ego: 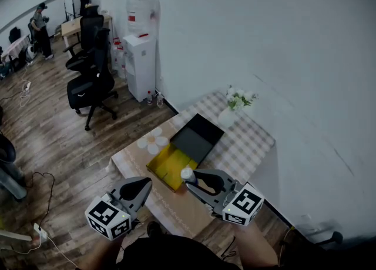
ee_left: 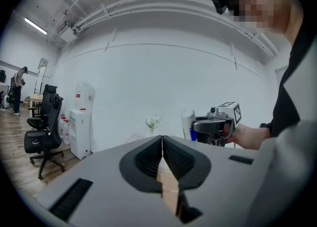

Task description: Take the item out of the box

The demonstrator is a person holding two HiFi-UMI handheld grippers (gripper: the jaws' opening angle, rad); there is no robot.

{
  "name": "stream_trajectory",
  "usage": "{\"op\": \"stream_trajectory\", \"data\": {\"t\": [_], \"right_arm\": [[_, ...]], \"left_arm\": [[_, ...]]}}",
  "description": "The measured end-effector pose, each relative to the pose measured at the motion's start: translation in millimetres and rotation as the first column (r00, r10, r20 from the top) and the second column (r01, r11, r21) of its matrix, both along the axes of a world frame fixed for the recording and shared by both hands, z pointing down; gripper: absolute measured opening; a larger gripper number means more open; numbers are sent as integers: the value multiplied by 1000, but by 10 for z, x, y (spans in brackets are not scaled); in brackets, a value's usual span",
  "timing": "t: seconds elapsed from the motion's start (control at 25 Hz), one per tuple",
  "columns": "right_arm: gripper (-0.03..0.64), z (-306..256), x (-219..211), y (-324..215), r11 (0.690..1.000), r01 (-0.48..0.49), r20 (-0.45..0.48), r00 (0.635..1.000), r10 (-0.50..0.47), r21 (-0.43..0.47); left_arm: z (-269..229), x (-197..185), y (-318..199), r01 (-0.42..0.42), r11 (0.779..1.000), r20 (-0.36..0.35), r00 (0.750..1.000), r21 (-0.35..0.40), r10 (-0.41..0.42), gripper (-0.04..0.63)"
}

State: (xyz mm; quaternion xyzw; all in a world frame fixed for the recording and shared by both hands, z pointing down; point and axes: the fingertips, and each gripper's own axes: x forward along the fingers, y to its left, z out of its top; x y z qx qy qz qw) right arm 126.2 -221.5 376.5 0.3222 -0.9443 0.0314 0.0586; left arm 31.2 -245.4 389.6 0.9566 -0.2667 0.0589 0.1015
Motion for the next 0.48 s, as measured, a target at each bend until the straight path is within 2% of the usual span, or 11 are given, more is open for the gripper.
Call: {"op": "stream_trajectory", "data": {"t": [0.48], "right_arm": [[131, -284, 272, 390, 993, -18, 208, 978, -6, 116]], "left_arm": [[-89, -22, -54, 4, 1000, -5, 1000, 16, -3, 15]]}}
